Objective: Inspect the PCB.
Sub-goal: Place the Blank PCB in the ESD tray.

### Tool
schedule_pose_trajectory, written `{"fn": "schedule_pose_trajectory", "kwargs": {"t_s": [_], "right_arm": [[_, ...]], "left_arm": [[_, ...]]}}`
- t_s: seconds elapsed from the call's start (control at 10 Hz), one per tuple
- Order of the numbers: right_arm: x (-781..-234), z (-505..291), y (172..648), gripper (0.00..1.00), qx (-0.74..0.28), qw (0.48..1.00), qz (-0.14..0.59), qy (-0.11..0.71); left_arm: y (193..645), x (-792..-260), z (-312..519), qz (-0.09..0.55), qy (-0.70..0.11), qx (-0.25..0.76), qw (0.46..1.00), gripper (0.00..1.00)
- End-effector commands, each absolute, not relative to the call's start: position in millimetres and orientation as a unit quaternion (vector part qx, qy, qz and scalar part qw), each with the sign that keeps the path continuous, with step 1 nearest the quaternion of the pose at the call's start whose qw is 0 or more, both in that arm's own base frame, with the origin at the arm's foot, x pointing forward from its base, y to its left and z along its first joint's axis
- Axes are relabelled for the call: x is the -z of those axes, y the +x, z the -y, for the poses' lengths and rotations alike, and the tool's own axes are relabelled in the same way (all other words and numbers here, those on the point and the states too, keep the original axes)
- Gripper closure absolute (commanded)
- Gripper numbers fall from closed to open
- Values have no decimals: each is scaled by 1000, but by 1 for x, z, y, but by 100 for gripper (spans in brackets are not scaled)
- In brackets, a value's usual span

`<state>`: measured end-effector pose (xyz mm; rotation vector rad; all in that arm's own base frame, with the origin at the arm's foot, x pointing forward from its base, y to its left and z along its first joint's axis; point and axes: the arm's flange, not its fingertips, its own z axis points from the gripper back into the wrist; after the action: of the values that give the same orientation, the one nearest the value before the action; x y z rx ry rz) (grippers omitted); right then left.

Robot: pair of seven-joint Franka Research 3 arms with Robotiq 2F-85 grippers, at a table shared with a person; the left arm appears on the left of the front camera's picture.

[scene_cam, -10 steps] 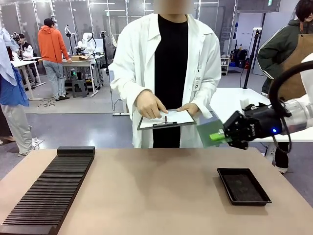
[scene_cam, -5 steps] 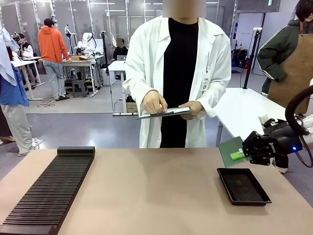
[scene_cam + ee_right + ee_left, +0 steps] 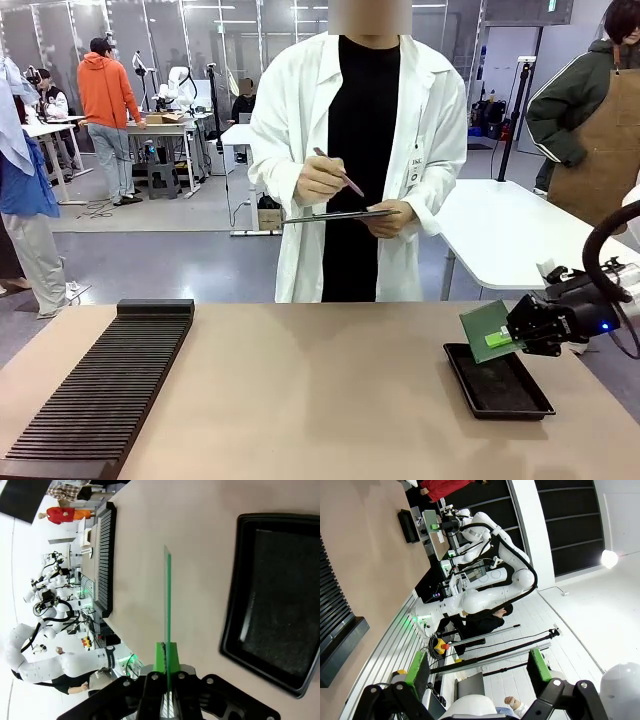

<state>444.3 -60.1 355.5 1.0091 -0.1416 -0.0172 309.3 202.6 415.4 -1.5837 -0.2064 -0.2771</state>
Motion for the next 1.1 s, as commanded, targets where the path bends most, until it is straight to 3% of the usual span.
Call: {"fn": "schedule_pose_trajectory", "kwargs": {"t_s": [0.0, 0.5, 1.0], "right_arm": [[-344, 67, 461, 97, 10, 880, 72, 470], [-296, 66, 483, 97, 42, 901, 68, 427], [-283, 65, 481, 97, 46, 906, 53, 418]], "left_arm": [[313, -416, -207, 88, -703, 125, 695, 0], [313, -416, -207, 88, -703, 125, 695, 0], [313, -416, -207, 88, -703, 125, 695, 0]]}}
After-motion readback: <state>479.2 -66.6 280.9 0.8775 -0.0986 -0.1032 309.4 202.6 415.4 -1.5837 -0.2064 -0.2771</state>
